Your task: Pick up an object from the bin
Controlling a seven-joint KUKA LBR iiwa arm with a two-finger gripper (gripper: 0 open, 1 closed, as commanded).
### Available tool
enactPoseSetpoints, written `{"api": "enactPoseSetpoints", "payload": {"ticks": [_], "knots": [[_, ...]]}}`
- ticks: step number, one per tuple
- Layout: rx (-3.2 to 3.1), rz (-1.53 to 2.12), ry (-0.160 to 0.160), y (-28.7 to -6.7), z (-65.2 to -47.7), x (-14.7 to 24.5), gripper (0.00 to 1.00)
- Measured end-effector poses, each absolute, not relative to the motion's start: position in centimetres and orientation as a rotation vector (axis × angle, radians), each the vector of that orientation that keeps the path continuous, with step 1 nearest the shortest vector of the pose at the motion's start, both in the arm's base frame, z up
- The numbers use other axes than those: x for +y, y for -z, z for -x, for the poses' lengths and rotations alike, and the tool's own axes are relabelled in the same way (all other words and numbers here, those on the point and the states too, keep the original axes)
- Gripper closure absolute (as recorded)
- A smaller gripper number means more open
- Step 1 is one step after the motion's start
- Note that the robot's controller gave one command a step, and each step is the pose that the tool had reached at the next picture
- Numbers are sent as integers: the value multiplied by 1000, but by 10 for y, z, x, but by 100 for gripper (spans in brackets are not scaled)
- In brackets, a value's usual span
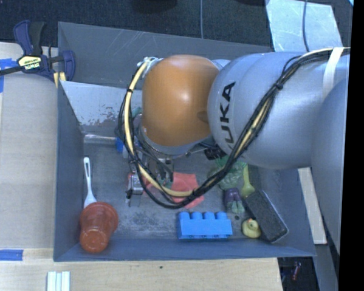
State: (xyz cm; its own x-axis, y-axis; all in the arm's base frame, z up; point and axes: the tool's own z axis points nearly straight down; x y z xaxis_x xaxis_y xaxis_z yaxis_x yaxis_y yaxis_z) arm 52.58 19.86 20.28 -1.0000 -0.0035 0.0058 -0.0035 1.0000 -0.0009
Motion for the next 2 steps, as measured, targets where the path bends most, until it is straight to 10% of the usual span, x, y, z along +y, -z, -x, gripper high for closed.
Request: {"api": "enactPoseSetpoints", "payload": {"ticks": [2], "knots": [[-3144, -123, 3, -175, -548, 147, 0]]}}
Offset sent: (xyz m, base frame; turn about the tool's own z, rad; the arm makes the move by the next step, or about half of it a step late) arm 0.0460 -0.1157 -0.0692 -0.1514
